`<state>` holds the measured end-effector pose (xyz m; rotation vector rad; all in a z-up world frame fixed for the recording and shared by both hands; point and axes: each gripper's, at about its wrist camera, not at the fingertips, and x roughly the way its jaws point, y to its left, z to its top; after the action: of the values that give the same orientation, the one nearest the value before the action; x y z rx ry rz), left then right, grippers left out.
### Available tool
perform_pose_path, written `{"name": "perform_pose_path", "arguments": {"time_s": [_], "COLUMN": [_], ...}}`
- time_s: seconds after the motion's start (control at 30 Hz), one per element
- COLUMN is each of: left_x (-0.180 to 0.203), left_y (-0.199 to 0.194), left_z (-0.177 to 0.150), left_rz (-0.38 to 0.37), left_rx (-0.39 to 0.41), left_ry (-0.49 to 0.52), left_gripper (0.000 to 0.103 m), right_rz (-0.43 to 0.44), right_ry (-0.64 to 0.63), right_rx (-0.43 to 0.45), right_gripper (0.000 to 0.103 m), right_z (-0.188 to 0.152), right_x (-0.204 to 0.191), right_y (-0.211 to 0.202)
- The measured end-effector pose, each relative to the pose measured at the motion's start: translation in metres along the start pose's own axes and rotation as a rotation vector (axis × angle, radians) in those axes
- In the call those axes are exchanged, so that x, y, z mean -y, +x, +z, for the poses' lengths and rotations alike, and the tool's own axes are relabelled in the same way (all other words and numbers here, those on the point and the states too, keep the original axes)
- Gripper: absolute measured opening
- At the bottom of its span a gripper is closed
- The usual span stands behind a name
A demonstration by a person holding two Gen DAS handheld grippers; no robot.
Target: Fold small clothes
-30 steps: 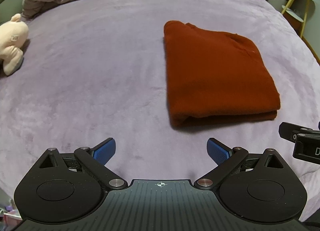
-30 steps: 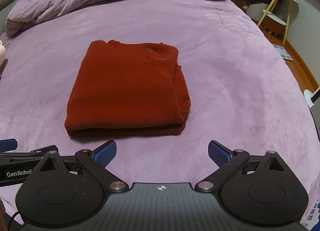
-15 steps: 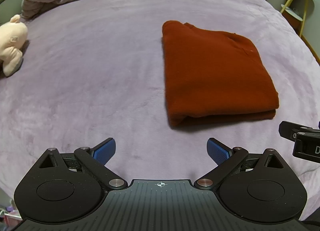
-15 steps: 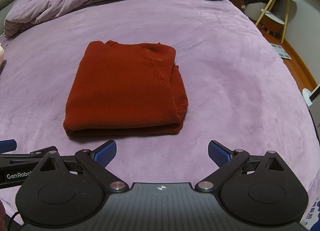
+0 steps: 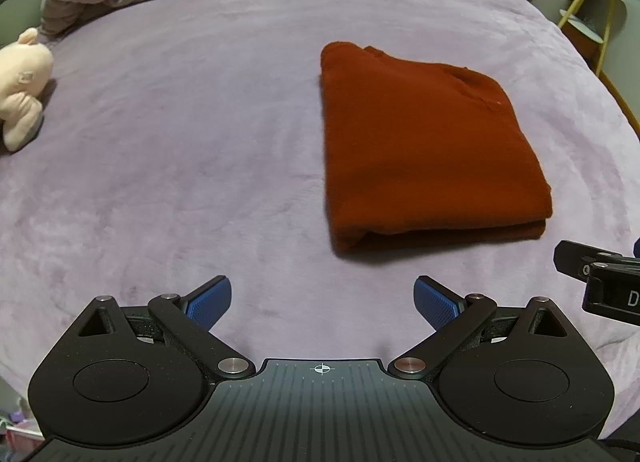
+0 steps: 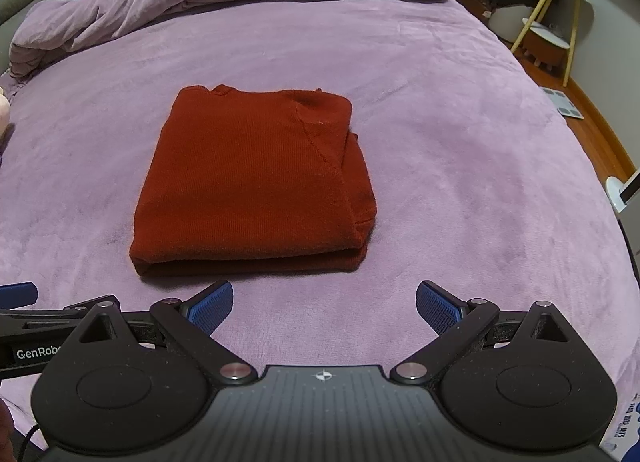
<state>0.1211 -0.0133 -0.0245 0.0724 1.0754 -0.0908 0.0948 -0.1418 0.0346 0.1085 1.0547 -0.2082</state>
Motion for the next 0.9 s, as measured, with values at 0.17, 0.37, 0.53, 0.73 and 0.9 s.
{"name": "perform_pose_path", "arguments": {"time_s": [0.17, 0.37, 0.53, 0.73, 0.9], "left_x": [0.0041, 0.0066, 0.0063, 0.0067, 0.0068], "left_y": [-0.0022, -0.0023, -0.0016, -0.0006, 0.0006], "left_z": [-0.0004, 0.0000, 0.0009, 0.0029, 0.0032], "left_rz": [0.002, 0.008, 0.001, -0.001, -0.005], "left_rx": [0.003, 0.001, -0.003, -0.008, -0.014], "left_ry": [0.017, 0.026, 0.022, 0.022, 0.024], "left_gripper": [0.101, 0.101, 0.101, 0.101, 0.101], "right_rz": [0.000, -0.001, 0.000, 0.002, 0.005], "right_ry": [-0.002, -0.001, 0.003, 0.002, 0.003], "right_rx": [0.004, 0.005, 0.005, 0.003, 0.001], "right_gripper": [0.098, 0.098, 0.098, 0.098, 0.098], "right_z": [0.0005, 0.0014, 0.0029, 0.0043, 0.0055], "right_x": [-0.0010, -0.0006, -0.0002, 0.0009, 0.0017], "right_y": [-0.0021, -0.0027, -0.0029, -0.0024, -0.0023]}}
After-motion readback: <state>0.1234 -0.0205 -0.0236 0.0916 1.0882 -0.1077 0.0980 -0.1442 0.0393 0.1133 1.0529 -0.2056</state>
